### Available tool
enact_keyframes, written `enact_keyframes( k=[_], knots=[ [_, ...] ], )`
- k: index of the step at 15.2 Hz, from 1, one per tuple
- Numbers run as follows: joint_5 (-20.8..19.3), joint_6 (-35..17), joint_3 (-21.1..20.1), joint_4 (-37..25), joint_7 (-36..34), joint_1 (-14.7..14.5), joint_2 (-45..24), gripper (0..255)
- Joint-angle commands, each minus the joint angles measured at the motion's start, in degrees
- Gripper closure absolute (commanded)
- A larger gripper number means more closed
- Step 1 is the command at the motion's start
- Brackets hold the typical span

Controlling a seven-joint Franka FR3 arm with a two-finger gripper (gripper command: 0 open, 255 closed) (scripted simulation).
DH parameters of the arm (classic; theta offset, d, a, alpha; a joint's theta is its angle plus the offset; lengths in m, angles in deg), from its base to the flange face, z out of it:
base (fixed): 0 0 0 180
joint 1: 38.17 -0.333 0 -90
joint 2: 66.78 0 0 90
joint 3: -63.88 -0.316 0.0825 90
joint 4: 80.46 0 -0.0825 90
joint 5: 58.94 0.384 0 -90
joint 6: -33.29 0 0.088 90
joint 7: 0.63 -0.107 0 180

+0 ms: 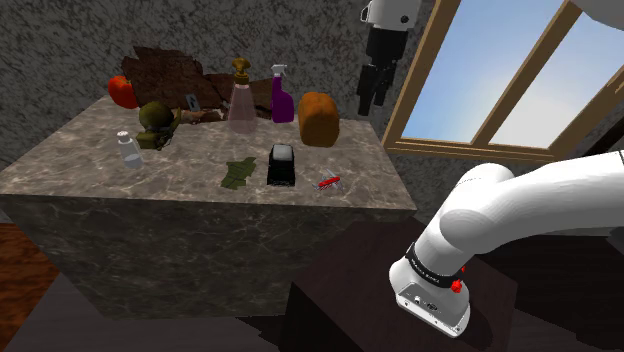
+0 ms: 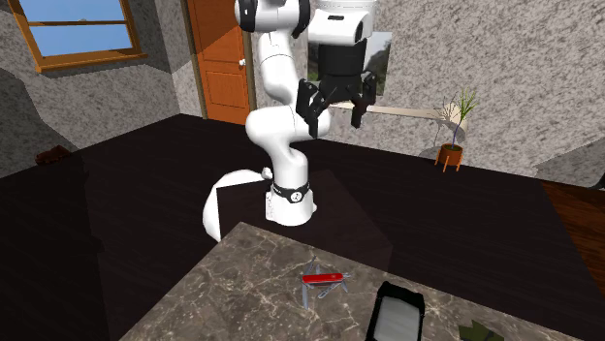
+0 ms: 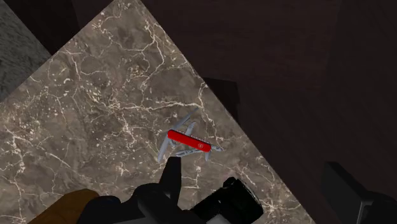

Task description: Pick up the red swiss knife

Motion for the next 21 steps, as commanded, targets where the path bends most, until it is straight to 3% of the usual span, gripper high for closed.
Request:
enact_keyframes(
  k=[1,12,21],
  knots=[
    [0.0,0.0,0.0,0.0,0.0,0.0,0.0,0],
    [-0.16,-25.29,-0.75,19.87,-7.79,4.42,-2.18,0],
    [-0.68,-50.65,-1.4,29.28,-14.3,8.55,-15.5,0]
  ],
)
